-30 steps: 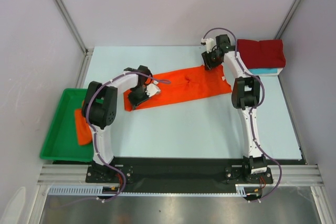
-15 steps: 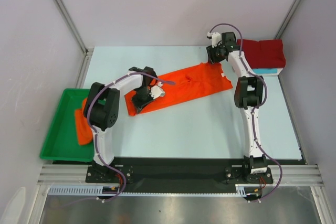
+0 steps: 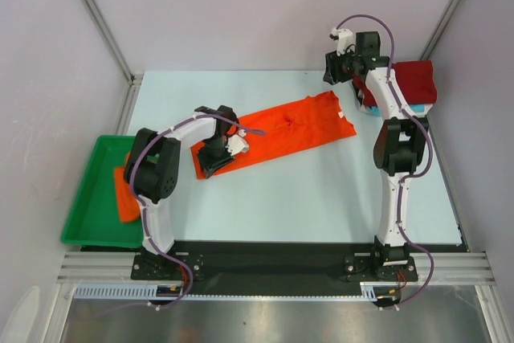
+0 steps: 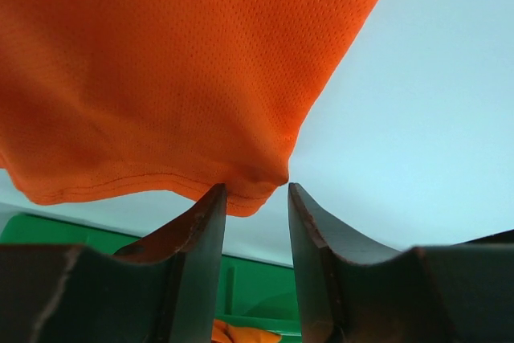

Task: Fold and stack the t-shirts
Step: Fold the tshirt

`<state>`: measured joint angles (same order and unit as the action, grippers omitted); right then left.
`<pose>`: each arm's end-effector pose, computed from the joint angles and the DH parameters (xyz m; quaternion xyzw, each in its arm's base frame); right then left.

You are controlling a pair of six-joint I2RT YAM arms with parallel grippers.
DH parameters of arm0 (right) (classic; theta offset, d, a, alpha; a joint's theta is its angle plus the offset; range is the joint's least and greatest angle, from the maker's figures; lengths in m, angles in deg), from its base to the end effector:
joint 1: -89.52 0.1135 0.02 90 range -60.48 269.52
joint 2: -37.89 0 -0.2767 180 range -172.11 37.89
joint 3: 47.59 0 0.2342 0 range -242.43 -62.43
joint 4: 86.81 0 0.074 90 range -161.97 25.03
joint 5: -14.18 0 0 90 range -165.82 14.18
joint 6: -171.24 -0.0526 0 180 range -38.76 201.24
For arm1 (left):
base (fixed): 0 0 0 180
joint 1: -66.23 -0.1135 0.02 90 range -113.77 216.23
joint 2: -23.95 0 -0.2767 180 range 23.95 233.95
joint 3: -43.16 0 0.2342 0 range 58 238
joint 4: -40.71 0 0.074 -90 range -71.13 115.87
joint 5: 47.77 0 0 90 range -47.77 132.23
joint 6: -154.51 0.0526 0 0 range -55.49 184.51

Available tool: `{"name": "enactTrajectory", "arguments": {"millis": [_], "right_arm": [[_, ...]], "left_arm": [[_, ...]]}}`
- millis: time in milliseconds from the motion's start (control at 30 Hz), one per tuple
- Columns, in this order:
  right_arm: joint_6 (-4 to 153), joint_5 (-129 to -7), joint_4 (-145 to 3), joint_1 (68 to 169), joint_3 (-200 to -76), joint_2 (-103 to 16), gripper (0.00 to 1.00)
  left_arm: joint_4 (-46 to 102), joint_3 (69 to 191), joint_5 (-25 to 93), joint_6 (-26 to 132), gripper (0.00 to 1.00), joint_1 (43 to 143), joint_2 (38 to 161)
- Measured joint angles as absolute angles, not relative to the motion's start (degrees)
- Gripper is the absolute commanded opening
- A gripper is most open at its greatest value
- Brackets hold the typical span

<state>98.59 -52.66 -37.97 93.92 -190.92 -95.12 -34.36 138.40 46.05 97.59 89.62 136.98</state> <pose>0.5317 0.0617 0.2816 -0.2521 0.8501 0.1317 0.4431 0.3180 -0.1337 0.1703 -0.4734 -0.8799 -0.0311 0.0277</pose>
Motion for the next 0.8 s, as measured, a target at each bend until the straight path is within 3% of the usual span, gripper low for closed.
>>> {"name": "enactTrajectory", "arguments": {"millis": [200,300,367,433,800], "right_arm": [[98.3,-51.8,-37.4,94.0,-186.7,-92.7,0.54],[98.8,-52.3,-36.9,94.0,-184.9,-92.5,0.54],[99.3,-52.5,-36.4,94.1,-183.5,-92.4,0.54],[99.8,-52.9,-36.0,94.2,-182.4,-92.4,0.54],[102.6,-56.9,-35.4,95.2,-182.8,-96.5,0.54]], "left_arm": [[-31.6,136.0,46.9,99.0,0.38,89.6,137.4],[-30.8,135.1,47.4,99.5,0.23,89.6,137.7],[-30.4,135.1,47.7,99.6,0.06,89.6,137.8],[-30.6,135.5,47.9,99.7,0.00,89.6,138.1],[-30.1,130.9,45.8,98.7,0.00,92.5,134.8]]}}
